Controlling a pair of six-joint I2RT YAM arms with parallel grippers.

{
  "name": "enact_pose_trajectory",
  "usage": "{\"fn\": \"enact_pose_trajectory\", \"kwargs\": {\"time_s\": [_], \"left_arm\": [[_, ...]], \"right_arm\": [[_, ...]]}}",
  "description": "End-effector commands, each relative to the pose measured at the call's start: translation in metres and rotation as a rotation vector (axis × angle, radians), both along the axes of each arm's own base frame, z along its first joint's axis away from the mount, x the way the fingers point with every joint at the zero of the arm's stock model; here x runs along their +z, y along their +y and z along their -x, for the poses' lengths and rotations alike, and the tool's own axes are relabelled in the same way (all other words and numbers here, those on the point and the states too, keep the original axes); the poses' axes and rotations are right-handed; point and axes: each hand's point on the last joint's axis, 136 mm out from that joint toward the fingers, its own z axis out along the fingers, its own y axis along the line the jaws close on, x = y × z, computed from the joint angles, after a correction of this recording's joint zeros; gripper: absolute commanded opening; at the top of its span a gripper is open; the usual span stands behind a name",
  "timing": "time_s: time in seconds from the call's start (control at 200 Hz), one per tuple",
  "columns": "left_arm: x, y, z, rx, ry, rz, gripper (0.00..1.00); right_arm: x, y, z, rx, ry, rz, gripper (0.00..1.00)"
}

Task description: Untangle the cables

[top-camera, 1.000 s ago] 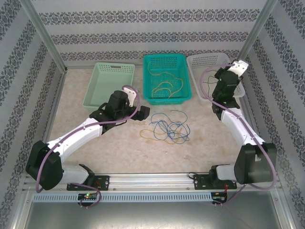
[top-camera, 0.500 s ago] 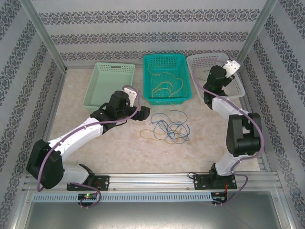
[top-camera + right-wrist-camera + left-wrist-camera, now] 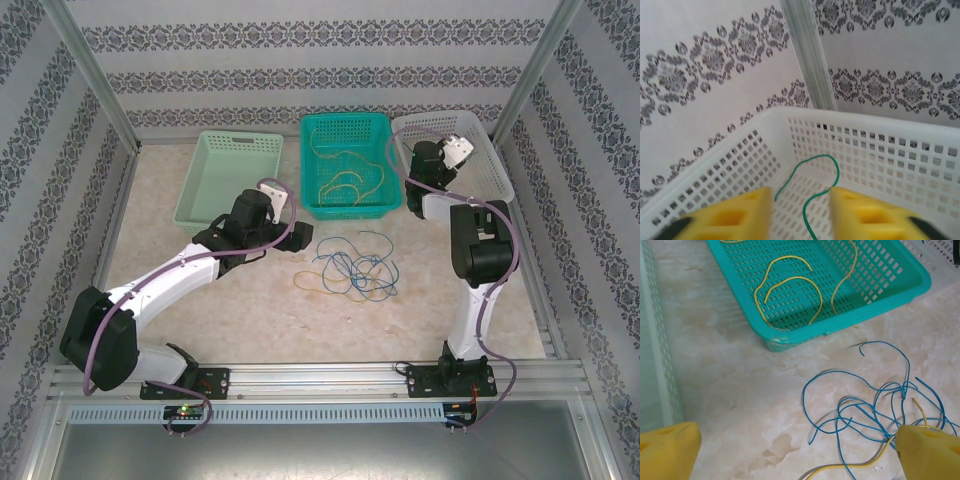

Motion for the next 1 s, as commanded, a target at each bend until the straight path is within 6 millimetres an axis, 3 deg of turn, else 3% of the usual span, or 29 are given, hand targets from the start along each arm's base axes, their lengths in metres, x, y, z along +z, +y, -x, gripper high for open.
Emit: {"fn": "enact_pose_trajectory", "kwargs": {"time_s": [0.0,0.03,0.045,0.145,0.265,0.375,0.47,0.594,0.689,0.879,0.999], "left_arm": [[0.005,0.006,-0.003,0.027,-0.007,0.014,1.00],[0.004,0.006,-0.002,0.026,-0.005,0.012,1.00],[0.004,0.006,-0.003,0.027,-0.005,0.012,1.00],[0.002,0.004,-0.002,0.015,0.001,0.018,1.00],[0.002,0.001,-0.002,0.005,0.004,0.036,1.00],[0.001,-0.001,-0.002,0.000,0.010,0.050,1.00],[0.001,-0.002,-0.001,-0.004,0.013,0.060,1.00],[0.004,-0.002,0.003,-0.011,0.007,0.066,1.00],[0.005,0.001,0.006,-0.010,0.001,0.060,1.00],[0.002,0.007,0.009,0.002,-0.001,0.047,1.00],[-0.005,0.008,0.009,0.014,0.035,0.049,1.00]], "right_arm": [[-0.009,-0.001,0.012,0.006,-0.002,-0.068,0.79],[-0.012,-0.002,0.017,0.009,0.017,-0.080,0.97],[-0.015,-0.002,0.019,0.014,0.031,-0.087,0.98],[-0.022,-0.005,0.029,0.069,0.139,-0.119,0.98],[-0.014,-0.008,0.044,0.130,0.248,-0.159,0.98],[-0.003,-0.004,0.059,0.187,0.356,-0.193,0.98],[-0.012,0.007,0.072,0.255,0.463,-0.339,0.98],[-0.036,0.035,0.086,0.412,0.545,-0.625,0.98],[-0.038,0.056,0.095,0.489,0.504,-0.714,0.98],[-0.010,0.089,0.117,0.604,0.478,-0.646,0.97],[0.002,0.127,0.138,0.751,0.510,-0.586,0.89]]}}
